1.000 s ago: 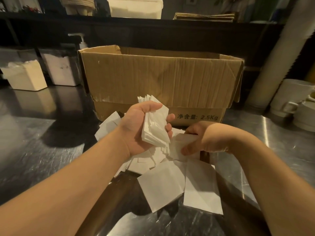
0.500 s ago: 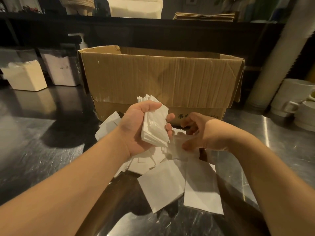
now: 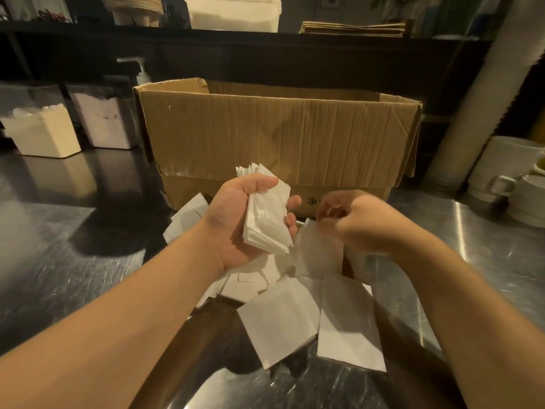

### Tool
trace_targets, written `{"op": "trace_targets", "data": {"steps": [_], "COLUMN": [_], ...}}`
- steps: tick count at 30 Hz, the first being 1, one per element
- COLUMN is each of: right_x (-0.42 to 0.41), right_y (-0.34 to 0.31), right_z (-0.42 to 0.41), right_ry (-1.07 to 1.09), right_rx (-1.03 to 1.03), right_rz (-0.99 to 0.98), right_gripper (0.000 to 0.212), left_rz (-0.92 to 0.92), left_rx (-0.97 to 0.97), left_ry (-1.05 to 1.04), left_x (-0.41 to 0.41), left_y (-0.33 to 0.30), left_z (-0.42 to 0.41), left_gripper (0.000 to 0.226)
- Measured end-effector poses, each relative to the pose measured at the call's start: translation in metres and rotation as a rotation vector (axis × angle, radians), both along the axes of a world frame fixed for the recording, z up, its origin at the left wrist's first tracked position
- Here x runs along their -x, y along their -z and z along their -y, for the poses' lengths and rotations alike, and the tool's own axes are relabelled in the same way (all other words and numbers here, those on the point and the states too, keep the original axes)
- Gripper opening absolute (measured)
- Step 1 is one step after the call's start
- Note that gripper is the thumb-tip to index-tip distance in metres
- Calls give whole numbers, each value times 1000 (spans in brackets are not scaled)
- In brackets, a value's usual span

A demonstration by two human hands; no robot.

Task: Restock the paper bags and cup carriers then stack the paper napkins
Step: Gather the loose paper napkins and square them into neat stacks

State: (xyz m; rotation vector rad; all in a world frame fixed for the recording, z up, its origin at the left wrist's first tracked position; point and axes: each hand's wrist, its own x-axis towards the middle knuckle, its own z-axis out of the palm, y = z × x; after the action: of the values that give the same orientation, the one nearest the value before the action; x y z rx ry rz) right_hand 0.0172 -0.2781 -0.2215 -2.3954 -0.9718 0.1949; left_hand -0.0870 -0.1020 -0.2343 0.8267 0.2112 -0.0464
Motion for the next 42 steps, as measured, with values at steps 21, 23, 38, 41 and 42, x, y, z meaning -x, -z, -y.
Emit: {"op": "trace_targets", "data": {"steps": [21,23,38,41,42], "right_x": [26,27,-16,-14,-13], "right_y": [-7,-5,39,42,42], "right_z": [-5,-7,-16,-19,-20], "right_ry": [-134,-107,123,54,22], "right_rx": [-622,-632,135,156,150], "right_rz": [-230,-193,28,20,-3], "right_gripper": [4,3,31,50,53], "left_rz": [71,102,52,34,31], "left_rx": [-289,-295,11,-17,-27], "left_ry": [166,193,26,21,22], "left_x": [2,1,3,3,3], "left_y": [0,-3,-3,-2,-2], "left_z": [6,5,-2,1,0], "left_gripper": [61,65,51,56,58]}}
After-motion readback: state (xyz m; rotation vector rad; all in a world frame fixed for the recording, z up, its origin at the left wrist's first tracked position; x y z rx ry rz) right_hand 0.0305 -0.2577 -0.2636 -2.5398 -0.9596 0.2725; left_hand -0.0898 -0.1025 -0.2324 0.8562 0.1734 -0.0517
